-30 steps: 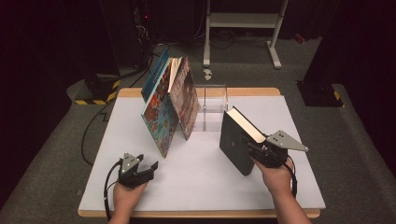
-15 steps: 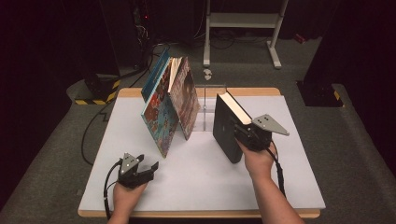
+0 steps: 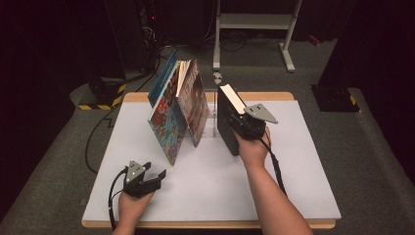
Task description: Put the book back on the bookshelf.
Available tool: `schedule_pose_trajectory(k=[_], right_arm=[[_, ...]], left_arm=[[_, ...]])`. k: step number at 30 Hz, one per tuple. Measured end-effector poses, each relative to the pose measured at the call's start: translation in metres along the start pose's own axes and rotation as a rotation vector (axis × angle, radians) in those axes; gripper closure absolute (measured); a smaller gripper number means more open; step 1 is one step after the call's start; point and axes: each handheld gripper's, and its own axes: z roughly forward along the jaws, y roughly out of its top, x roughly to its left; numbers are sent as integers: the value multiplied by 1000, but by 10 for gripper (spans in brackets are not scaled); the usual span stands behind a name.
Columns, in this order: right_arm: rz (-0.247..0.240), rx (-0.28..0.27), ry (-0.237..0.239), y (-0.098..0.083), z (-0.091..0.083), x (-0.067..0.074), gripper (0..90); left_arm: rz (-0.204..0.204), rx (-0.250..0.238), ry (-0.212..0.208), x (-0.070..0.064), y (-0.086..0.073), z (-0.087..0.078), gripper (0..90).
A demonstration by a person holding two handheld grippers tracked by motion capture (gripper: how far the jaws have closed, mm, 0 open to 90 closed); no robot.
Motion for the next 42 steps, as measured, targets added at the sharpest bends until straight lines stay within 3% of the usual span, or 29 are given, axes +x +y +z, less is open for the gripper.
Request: schedule_pose_trajectory(k=[14,24,32,42], right_arm=[[-24,1,-97,9,49,6,533],[-12,3,-128,11,73,6,533],[-20,-9,-146,11,82,7,532],[-5,-16,-150,5,80,6,530]], left_arm=[[4,4,-13,-1,0,0,295],[-7,-2,-19,-1,0,0,295],[-6,-1,-19,-1,0,0,295],[-3,1,-20,0,0,0,295]])
